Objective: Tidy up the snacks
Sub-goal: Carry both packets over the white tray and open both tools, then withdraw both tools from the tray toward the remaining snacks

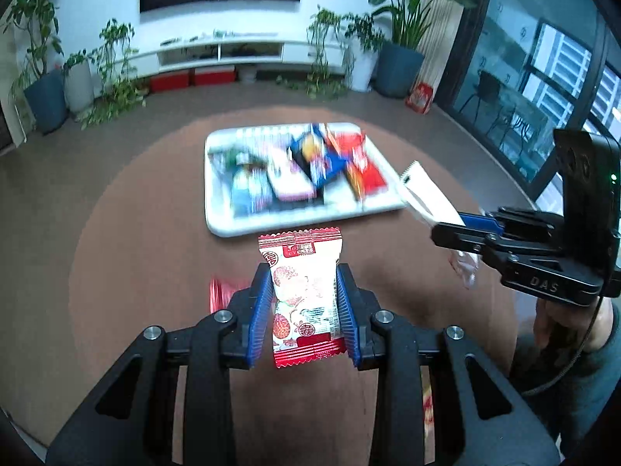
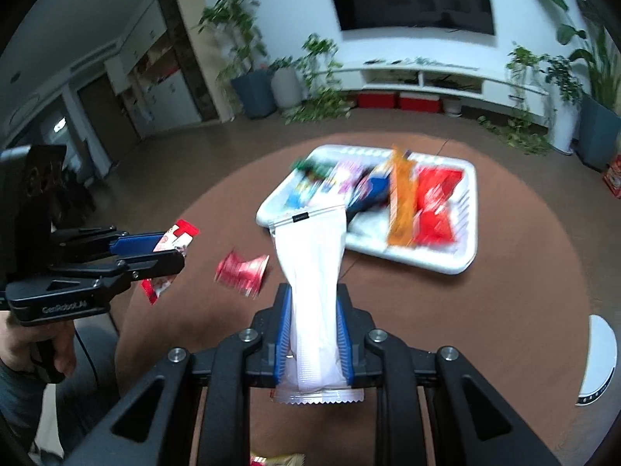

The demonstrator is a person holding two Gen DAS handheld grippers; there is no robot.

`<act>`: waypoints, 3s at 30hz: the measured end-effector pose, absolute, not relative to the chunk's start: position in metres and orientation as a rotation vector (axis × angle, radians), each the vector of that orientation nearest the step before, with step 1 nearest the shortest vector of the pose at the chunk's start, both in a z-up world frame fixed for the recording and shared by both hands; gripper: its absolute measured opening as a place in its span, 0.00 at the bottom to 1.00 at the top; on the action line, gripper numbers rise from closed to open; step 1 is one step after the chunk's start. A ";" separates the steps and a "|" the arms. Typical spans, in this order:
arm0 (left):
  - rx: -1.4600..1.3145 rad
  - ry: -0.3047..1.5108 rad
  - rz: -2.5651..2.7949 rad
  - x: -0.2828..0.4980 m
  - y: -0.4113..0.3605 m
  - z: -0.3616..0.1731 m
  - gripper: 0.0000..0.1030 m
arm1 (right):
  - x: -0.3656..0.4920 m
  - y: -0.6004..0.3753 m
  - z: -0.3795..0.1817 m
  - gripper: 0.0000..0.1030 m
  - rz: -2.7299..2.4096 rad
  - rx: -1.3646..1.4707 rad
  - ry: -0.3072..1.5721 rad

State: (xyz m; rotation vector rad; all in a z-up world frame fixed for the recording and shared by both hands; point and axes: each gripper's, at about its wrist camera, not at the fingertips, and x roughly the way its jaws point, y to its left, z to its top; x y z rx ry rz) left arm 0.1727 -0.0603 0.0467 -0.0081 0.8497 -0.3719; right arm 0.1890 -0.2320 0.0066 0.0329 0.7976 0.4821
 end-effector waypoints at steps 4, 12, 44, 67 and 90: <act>-0.028 0.811 -0.365 0.217 -0.060 0.067 0.29 | 0.228 -0.247 0.025 0.23 0.425 0.052 0.768; -0.052 0.824 -0.341 0.317 -0.073 0.065 0.29 | 0.318 -0.257 0.016 0.23 0.377 0.112 0.781; 0.012 0.925 -0.329 0.422 -0.137 -0.056 0.49 | 0.354 -0.247 -0.048 0.36 0.229 0.001 0.862; 0.042 0.710 -0.285 0.267 -0.052 0.013 1.00 | 0.270 -0.238 0.008 0.83 0.544 -0.145 0.716; 0.552 0.805 -0.709 0.148 -0.063 -0.037 1.00 | 0.083 -0.184 -0.062 0.83 1.051 -0.674 0.949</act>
